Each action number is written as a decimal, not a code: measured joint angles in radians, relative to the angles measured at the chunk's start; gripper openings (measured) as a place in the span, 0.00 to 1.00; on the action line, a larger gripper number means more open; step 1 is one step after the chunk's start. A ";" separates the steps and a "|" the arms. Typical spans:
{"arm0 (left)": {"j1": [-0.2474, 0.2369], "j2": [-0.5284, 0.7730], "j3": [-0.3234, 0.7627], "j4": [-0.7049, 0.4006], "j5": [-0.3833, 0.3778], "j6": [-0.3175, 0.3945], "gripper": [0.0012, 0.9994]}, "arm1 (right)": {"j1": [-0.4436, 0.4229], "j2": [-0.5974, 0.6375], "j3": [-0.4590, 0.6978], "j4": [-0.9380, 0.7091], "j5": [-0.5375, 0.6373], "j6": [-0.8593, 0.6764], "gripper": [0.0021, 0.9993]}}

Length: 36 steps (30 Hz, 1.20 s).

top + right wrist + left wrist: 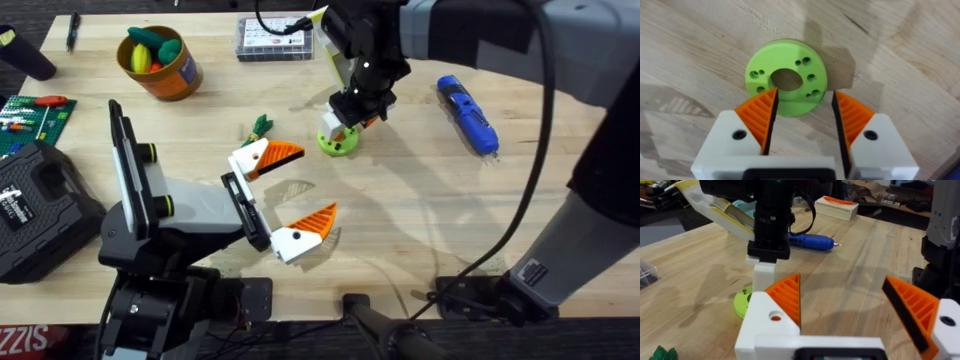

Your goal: Pick up the gripper from the table and insert it into the empty holder that is missing its gripper. Then pick up a screw, insert it into the mounting hole, and use the screwdriver to tighten it. Finally, clean up the table by picking up the vegetable and placing it into the bucket.

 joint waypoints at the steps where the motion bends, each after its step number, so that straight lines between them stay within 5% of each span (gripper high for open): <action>1: 0.000 0.001 0.000 0.004 0.000 0.000 0.99 | 0.001 0.004 0.000 0.001 0.000 0.000 0.65; 11: 0.000 0.001 0.000 0.005 0.000 0.000 0.99 | -0.002 0.006 0.000 -0.007 -0.080 -0.005 0.65; 23: 0.000 0.001 0.000 0.005 0.000 0.000 0.99 | 0.000 -0.080 0.000 -0.011 0.001 0.026 0.65; 36: 0.000 0.001 0.000 0.005 0.000 0.000 0.99 | 0.114 -0.124 -0.065 0.031 0.011 0.035 0.65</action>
